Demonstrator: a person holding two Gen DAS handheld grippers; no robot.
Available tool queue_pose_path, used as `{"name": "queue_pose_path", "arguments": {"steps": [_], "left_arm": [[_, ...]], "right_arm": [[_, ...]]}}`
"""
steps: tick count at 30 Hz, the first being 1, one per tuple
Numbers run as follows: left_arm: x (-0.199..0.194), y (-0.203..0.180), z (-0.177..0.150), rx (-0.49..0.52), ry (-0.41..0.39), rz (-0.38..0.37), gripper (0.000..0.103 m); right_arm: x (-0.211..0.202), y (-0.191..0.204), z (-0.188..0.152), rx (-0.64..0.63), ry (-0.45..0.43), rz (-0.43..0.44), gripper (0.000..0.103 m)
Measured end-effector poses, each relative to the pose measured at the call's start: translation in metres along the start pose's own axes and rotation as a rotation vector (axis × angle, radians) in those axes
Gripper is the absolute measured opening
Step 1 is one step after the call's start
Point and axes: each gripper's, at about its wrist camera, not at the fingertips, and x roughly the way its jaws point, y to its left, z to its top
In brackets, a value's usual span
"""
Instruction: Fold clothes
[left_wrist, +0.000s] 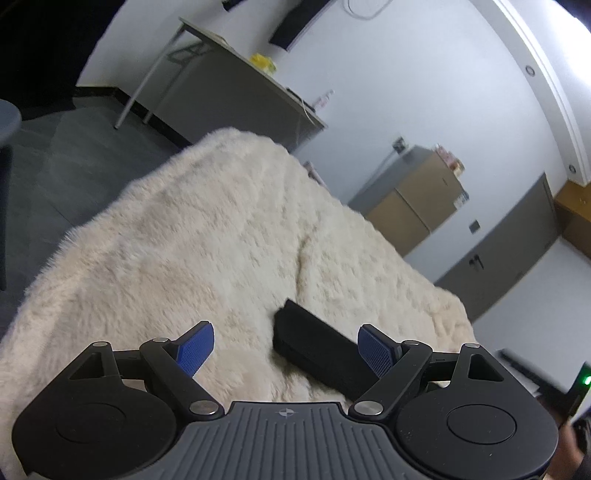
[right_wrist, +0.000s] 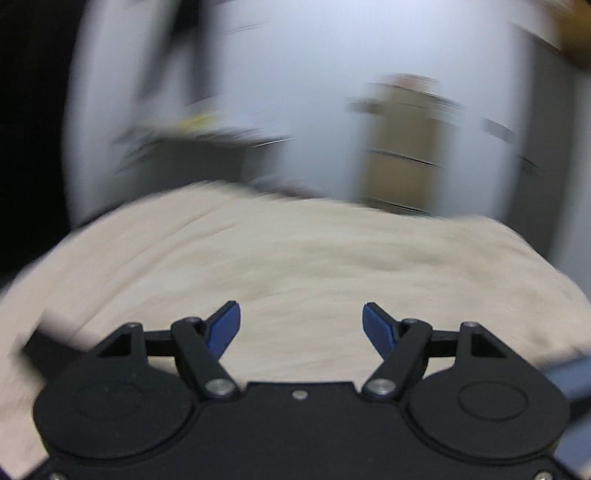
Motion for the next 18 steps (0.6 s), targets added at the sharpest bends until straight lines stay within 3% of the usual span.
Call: {"name": "queue_pose_path", "arguments": {"steps": [5,7,10,14,16,18], "left_arm": [[-0.014,0.005,0.004,-0.03,-0.072,-0.009,0.081],[-0.018,0.007,0.006,-0.048,-0.095,-0.018,0.081],[-0.023,0.011,0.009,-0.074,-0.121,-0.03,0.081],[-0.03,0.015,0.012,-0.102,-0.15,-0.045,0.081],[-0.033,0.016,0.013,-0.11,-0.158,-0.055,0.081],[-0.035,0.017,0.013,-0.115,-0.163,-0.057,0.081]], "right_arm": [[-0.01,0.174,-0.016,-0.554,-0.126,0.147,0.075],[-0.008,0.21,-0.021,-0.67,-0.154,0.146,0.075],[0.024,0.248,-0.031,-0.825,-0.085,0.141,0.073],[0.059,0.262,-0.028,-0.83,-0.091,0.075,0.062],[0.072,0.264,-0.017,-0.826,-0.089,0.04,0.045],[0.074,0.263,-0.009,-0.829,-0.093,0.024,0.038]]}}
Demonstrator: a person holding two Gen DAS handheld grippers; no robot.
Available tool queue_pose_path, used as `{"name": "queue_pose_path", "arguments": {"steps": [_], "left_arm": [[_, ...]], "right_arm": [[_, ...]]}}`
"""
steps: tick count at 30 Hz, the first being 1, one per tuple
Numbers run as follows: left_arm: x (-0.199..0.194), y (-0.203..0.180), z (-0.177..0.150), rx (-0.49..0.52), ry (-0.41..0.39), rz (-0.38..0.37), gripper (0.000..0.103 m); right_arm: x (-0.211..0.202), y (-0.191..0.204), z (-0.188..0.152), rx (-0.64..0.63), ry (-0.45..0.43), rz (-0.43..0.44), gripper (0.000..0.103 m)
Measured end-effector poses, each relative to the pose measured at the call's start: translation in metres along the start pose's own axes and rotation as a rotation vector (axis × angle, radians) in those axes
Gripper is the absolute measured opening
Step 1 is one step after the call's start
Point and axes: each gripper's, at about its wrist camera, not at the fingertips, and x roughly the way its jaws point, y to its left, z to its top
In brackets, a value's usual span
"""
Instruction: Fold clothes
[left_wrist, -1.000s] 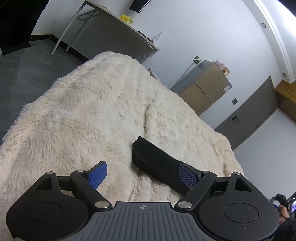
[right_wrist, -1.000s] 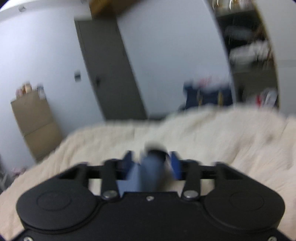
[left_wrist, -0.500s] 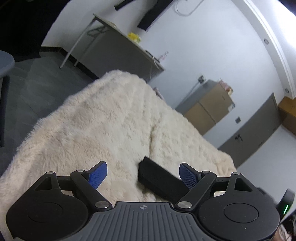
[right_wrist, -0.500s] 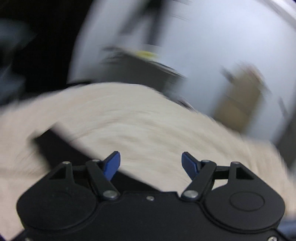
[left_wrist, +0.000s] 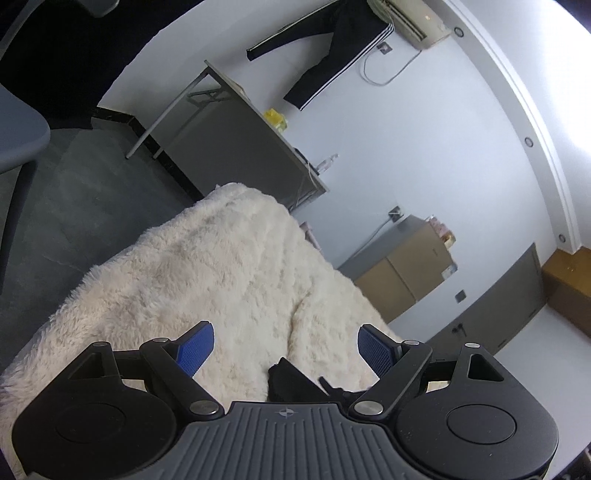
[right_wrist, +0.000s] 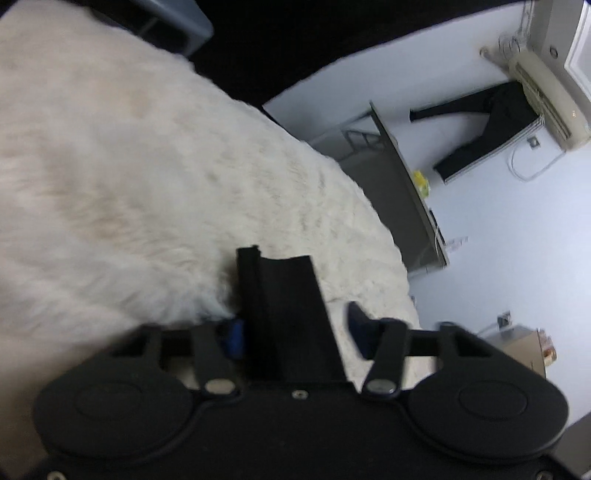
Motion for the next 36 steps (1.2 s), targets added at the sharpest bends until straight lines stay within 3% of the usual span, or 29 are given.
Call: {"name": "queue_pose_path", "arguments": {"steps": [2,4,5,6,11,14,17,21,23,25,27,30,32,36], "left_arm": [[-0.002,0.001,0.001,-0.008,-0.006,-0.005,0.081],[-0.002,0.001,0.002,-0.017,-0.009,-0.011,0.081],[-0.002,0.002,0.002,-0.02,-0.008,-0.012,0.081],[-0.001,0.002,0.002,-0.019,-0.002,-0.011,0.081],[-0.011,0.002,0.005,-0.023,-0.055,-0.018,0.081],[-0.025,0.007,0.009,-0.045,-0.138,-0.013,0.081],[-0.038,0.012,0.015,-0.063,-0.211,-0.012,0.081],[-0.065,0.026,0.025,-0.095,-0.337,0.013,0.081],[-0.077,0.034,0.028,-0.115,-0.384,0.029,0.081],[-0.083,0.039,0.029,-0.135,-0.409,0.039,0.081],[-0.087,0.042,0.029,-0.155,-0.419,0.038,0.081],[-0.086,0.038,0.029,-0.136,-0.398,0.047,0.082],[-0.081,0.034,0.03,-0.115,-0.371,0.051,0.084],[-0.069,0.026,0.03,-0.068,-0.312,0.065,0.085]], "right_arm": [[0.002,-0.003,-0.002,-0.04,0.0,-0.033,0.03],[0.015,-0.002,-0.009,-0.056,0.047,-0.006,0.027],[0.023,-0.001,-0.011,-0.053,0.063,0.003,0.02],[0.028,-0.002,-0.011,-0.037,0.076,0.016,0.004],[0.037,-0.017,0.007,0.092,0.074,0.069,0.002],[0.015,-0.041,0.024,0.188,-0.006,0.018,0.002],[-0.013,-0.063,0.06,0.245,-0.14,-0.021,0.002],[-0.028,-0.055,0.096,0.289,-0.225,0.029,0.004],[-0.037,-0.038,0.102,0.277,-0.227,0.083,0.016],[-0.038,-0.017,0.108,0.285,-0.235,0.218,0.052],[-0.046,-0.024,0.101,0.41,-0.294,0.353,0.056],[-0.056,-0.06,0.076,0.667,-0.39,0.477,0.073],[-0.054,-0.092,0.047,0.786,-0.363,0.41,0.073],[-0.05,-0.122,-0.028,0.938,-0.185,0.118,0.074]]}}
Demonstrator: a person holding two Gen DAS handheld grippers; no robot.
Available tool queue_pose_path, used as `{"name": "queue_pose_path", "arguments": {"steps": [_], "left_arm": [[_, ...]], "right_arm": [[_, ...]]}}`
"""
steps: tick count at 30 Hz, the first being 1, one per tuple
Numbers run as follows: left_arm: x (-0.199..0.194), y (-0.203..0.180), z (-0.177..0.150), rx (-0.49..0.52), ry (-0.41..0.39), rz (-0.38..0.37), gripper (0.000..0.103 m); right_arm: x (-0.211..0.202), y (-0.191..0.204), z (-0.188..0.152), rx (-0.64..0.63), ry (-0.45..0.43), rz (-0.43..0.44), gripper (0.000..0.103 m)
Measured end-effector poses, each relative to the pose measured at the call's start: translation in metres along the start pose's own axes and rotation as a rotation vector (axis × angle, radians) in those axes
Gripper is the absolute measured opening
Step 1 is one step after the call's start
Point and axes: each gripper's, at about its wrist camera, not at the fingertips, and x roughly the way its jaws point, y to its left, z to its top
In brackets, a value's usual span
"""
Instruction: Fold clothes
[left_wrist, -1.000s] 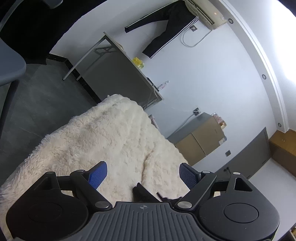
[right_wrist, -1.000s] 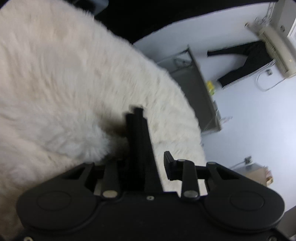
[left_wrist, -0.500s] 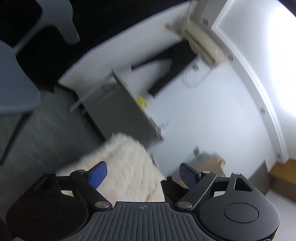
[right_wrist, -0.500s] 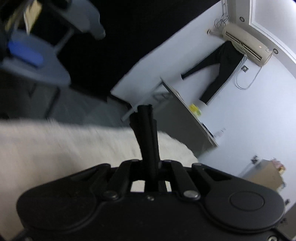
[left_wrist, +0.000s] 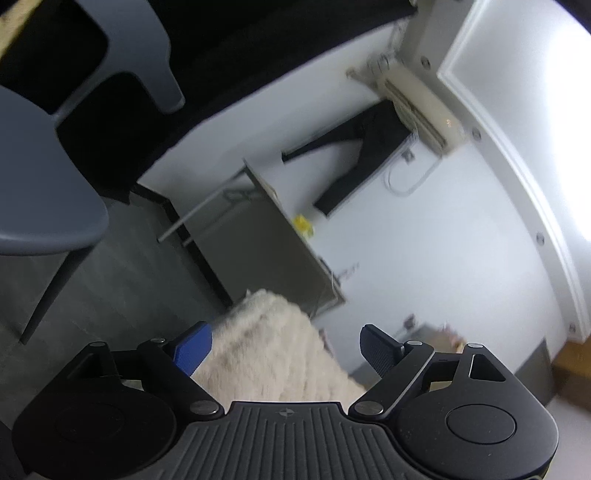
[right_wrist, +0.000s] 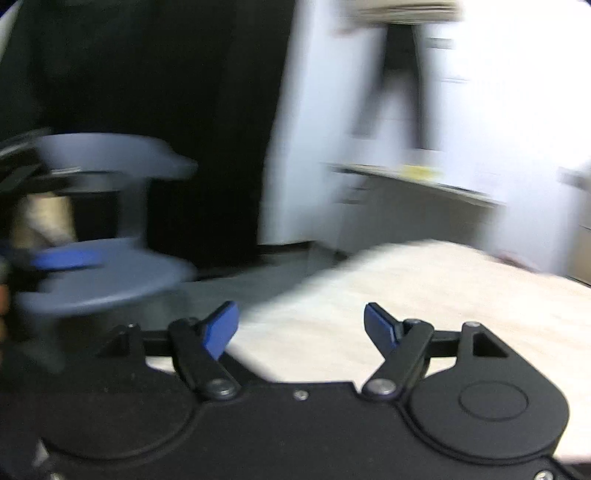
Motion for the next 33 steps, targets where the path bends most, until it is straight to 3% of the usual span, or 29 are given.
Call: {"name": "queue_pose_path", "arguments": {"steps": [2,5,8,13,16,18,19,23,24,25,27,30,33], "left_arm": [[0.005,-0.003,-0.002,0.022,0.02,0.007,0.085],[0.006,-0.004,-0.004,0.031,0.025,0.008,0.085],[0.003,0.001,-0.002,-0.002,0.018,0.005,0.085],[0.001,0.006,0.0,-0.032,0.026,-0.001,0.086],[0.001,0.004,0.0,-0.026,0.026,-0.006,0.086],[0.002,0.003,0.0,-0.02,0.027,-0.008,0.086],[0.004,0.002,0.0,-0.017,0.028,-0.01,0.086],[0.005,0.001,-0.001,-0.007,0.038,-0.012,0.086],[0.005,0.001,-0.001,-0.006,0.04,-0.013,0.086],[0.005,0.001,-0.001,-0.006,0.04,-0.013,0.086],[0.004,0.001,-0.002,-0.007,0.041,-0.015,0.086],[0.007,0.002,-0.002,-0.009,0.049,-0.019,0.086],[0.011,0.002,-0.004,-0.01,0.06,-0.024,0.086]], "right_arm": [[-0.002,-0.03,-0.016,0.05,0.029,-0.142,0.074],[-0.022,-0.083,-0.057,0.189,0.107,-0.443,0.075],[-0.03,-0.094,-0.081,0.243,0.135,-0.595,0.075],[0.008,-0.05,-0.093,0.071,0.152,-0.603,0.083],[0.049,-0.005,-0.096,-0.112,0.239,-0.57,0.077],[0.062,0.028,-0.095,-0.193,0.233,-0.519,0.073],[0.066,0.041,-0.094,-0.206,0.224,-0.475,0.068],[0.087,0.084,-0.077,-0.224,0.18,-0.285,0.064],[0.086,0.088,-0.071,-0.208,0.161,-0.243,0.069],[0.083,0.087,-0.065,-0.183,0.139,-0.21,0.083],[0.069,0.072,-0.056,-0.132,0.077,-0.165,0.093],[0.043,0.016,-0.055,-0.158,0.02,-0.293,0.094],[0.037,-0.051,-0.072,-0.162,0.079,-0.525,0.093]]}}
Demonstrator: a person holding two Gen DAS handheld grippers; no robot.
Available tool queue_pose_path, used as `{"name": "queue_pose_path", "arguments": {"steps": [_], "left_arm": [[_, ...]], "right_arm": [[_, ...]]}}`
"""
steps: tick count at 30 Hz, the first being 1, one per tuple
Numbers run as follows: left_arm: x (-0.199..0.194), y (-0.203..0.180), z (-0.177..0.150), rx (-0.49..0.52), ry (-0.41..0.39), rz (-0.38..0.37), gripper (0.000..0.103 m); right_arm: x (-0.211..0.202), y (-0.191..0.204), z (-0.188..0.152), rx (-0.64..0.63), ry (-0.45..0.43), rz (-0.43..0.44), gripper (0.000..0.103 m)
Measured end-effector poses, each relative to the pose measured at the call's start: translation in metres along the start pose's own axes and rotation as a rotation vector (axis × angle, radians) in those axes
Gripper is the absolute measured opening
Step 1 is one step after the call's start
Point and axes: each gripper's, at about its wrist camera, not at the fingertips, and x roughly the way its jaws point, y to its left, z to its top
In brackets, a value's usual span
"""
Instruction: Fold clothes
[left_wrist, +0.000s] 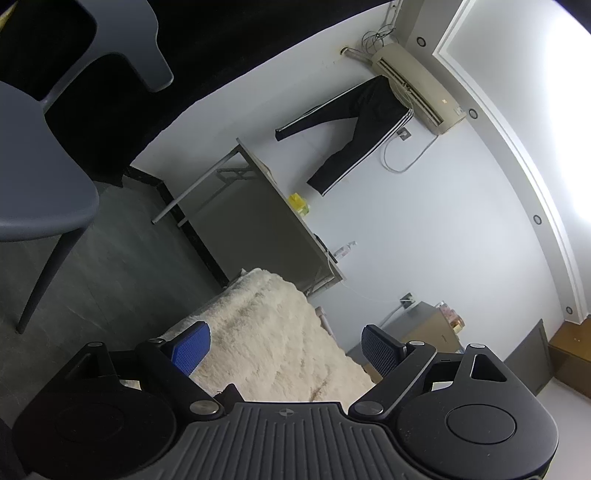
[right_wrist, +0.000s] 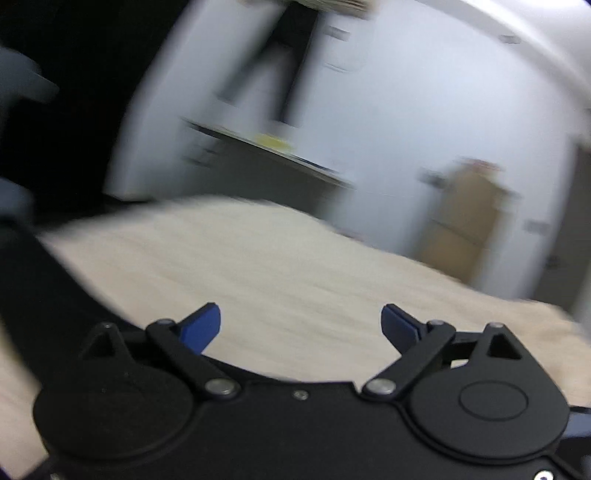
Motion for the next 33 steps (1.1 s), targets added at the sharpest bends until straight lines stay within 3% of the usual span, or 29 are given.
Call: {"name": "queue_pose_path", "arguments": {"steps": [3,5,6,10,11,15,16,17,18,19,22,25,29,33], "left_arm": [[0.004,-0.002,-0.001,0.011,0.013,-0.004,0.086],[0.004,-0.003,-0.002,0.021,0.017,-0.005,0.086],[0.003,-0.004,-0.003,0.024,0.016,-0.005,0.086],[-0.004,-0.005,-0.002,0.025,-0.009,-0.013,0.086],[-0.006,-0.005,-0.002,0.024,-0.017,-0.014,0.086],[-0.019,-0.003,0.001,0.014,-0.09,-0.027,0.086],[-0.023,-0.003,0.002,0.011,-0.108,-0.029,0.086],[-0.027,-0.002,0.003,0.008,-0.126,-0.032,0.086],[-0.029,-0.001,0.003,0.002,-0.14,-0.037,0.086],[-0.03,0.0,0.004,-0.002,-0.147,-0.039,0.086],[-0.03,0.001,0.005,-0.008,-0.154,-0.042,0.086],[-0.027,-0.001,0.005,0.0,-0.138,-0.04,0.086],[-0.021,-0.006,0.004,0.029,-0.1,-0.023,0.087],[-0.007,-0.015,0.0,0.087,-0.029,0.002,0.095]], "right_arm": [[0.033,-0.047,-0.031,0.039,0.165,-0.197,0.092],[0.044,-0.043,-0.041,0.055,0.242,-0.235,0.091],[0.045,-0.03,-0.041,0.024,0.238,-0.228,0.09],[0.043,0.068,-0.016,-0.154,0.146,-0.12,0.077],[0.04,0.085,-0.009,-0.159,0.131,-0.084,0.077],[0.008,0.179,0.025,-0.214,0.023,0.098,0.057],[-0.001,0.197,0.034,-0.227,-0.01,0.139,0.056],[-0.01,0.208,0.043,-0.232,-0.045,0.179,0.058],[-0.019,0.218,0.051,-0.237,-0.079,0.22,0.073],[-0.026,0.222,0.06,-0.219,-0.118,0.282,0.095],[-0.038,0.201,0.072,-0.122,-0.205,0.384,0.103],[-0.04,0.156,0.074,-0.044,-0.217,0.375,0.103],[-0.026,0.086,0.059,0.005,-0.163,0.276,0.103],[0.008,0.005,0.026,0.089,0.008,0.1,0.103]]}}
